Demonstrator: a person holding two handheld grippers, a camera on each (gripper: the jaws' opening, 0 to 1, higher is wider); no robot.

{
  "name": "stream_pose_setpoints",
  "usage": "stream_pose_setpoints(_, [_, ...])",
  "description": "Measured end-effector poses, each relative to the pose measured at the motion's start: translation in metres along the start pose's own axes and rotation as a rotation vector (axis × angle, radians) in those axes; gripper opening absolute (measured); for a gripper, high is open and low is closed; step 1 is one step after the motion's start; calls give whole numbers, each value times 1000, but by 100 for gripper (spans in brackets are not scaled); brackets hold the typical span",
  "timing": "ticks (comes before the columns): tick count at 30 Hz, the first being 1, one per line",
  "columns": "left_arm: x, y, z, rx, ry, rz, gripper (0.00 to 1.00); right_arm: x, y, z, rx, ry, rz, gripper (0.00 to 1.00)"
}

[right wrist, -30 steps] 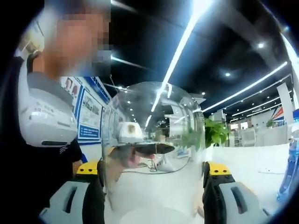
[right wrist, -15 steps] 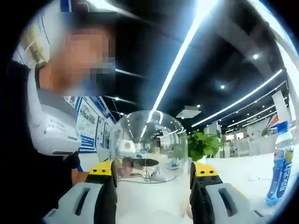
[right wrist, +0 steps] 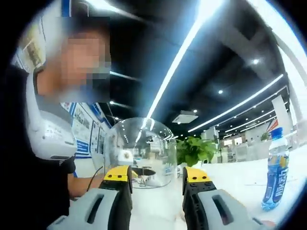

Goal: Open the cover put in the Mizone put the cover back on

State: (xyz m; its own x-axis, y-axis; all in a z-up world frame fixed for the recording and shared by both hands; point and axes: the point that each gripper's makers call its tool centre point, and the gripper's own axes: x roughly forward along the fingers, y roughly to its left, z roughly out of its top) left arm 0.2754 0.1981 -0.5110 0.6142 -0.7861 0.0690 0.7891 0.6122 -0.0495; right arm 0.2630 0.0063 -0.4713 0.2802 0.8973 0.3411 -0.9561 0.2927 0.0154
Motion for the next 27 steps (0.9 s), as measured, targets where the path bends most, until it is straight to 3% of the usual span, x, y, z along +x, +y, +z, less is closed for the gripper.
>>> stream_pose_setpoints(1, [1,1,0,7,2,1,39,0,-9,-2,7,6,-39,25])
stream_pose_setpoints(3, [3,4,1,24,6,3,39,0,-20,-11,24,46,-78,25])
stream_pose_setpoints(12, [22,24,-2,112,66,28,39,0,-27,-18,13,77,-100,25])
stream_pose_setpoints(20, [42,39,6,161,67,15,39,-2,-40,-24,32,100,-153,25])
stream_pose_setpoints(23, [50,44,6,181,66,3,39,-4,-54,-24,-3,103,-229,25])
stream_pose_setpoints(27, [62,48,3,131,71,-18,39,-10,-71,-23,16,98,-302,25])
